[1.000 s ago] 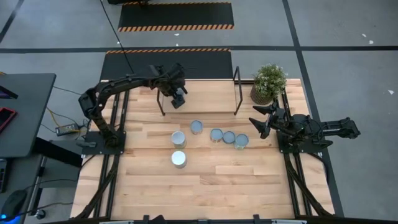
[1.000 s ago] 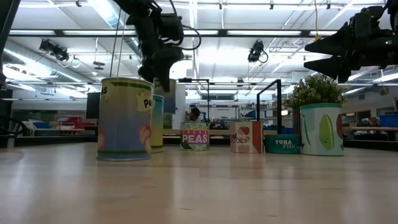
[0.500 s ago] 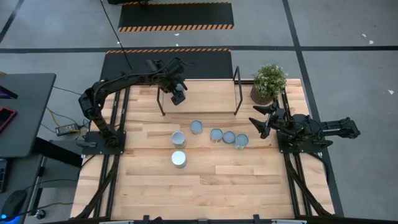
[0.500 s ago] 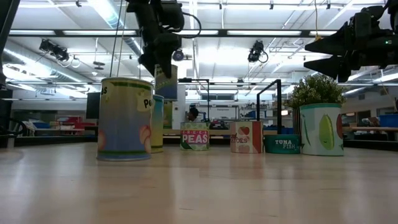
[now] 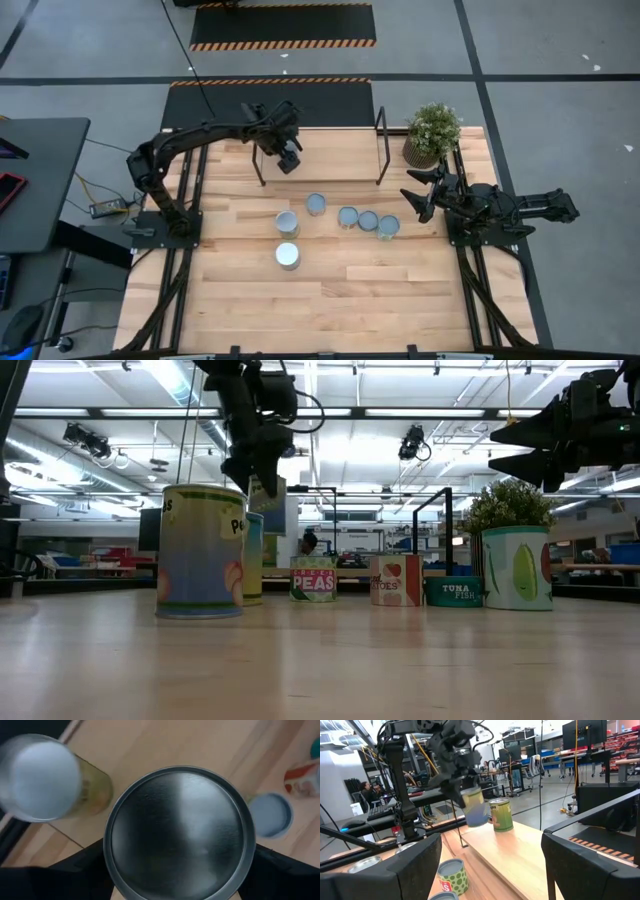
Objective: Pick and place cans onto a shelf
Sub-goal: Put the canned peas on the shelf
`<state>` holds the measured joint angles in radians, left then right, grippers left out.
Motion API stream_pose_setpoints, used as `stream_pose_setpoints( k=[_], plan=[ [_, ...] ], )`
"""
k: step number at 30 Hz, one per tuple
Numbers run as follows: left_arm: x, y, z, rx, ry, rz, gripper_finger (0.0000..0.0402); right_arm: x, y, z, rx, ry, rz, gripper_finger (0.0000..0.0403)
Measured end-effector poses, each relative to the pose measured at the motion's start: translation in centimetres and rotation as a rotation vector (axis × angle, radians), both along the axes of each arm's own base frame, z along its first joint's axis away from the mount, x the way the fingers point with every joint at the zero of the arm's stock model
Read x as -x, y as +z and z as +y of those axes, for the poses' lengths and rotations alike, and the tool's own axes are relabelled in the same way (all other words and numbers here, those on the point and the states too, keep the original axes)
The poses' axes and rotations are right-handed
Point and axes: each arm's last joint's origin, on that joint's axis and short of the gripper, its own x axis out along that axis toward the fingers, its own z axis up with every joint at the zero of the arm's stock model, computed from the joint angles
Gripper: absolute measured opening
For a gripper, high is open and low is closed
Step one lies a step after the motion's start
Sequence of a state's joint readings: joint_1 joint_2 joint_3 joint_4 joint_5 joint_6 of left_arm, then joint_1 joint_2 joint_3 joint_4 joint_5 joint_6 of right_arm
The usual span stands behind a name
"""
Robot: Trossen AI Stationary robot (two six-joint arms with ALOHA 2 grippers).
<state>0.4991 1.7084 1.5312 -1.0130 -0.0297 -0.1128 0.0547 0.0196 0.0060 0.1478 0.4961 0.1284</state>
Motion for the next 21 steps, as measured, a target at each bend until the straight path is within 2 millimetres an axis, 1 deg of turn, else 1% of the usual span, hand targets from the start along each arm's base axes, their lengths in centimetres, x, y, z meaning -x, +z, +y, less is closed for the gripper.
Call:
stream_pose_setpoints(
  k=[3, 8, 11, 14, 17, 21],
  plan=[
    [-0.1, -1.2, -0.2, 0.006, -0.011, 0.03, 0.0318, 0.0, 0.0, 0.0, 0.0, 0.0, 0.0, 0.0349],
    [-0.2, -2.1, -0.8, -0.01, -0.092, 0.061, 0.0318, 0.0, 0.0, 0.0, 0.0, 0.0, 0.0, 0.0349],
    [-0.5, -2.5, -1.4, -0.032, -0.191, 0.075, 0.0318, 0.0, 0.0, 0.0, 0.0, 0.0, 0.0, 0.0349],
    [-0.4, -3.3, -1.9, -0.058, -0.288, 0.128, 0.0318, 0.0, 0.0, 0.0, 0.0, 0.0, 0.0, 0.0349],
    [-0.3, -4.1, -1.8, -0.097, -0.299, 0.147, 0.0318, 0.0, 0.0, 0.0, 0.0, 0.0, 0.0, 0.0349],
    [0.0, -4.9, -1.3, -0.096, -0.282, 0.149, 0.0318, 0.0, 0.0, 0.0, 0.0, 0.0, 0.0, 0.0349]
  ],
)
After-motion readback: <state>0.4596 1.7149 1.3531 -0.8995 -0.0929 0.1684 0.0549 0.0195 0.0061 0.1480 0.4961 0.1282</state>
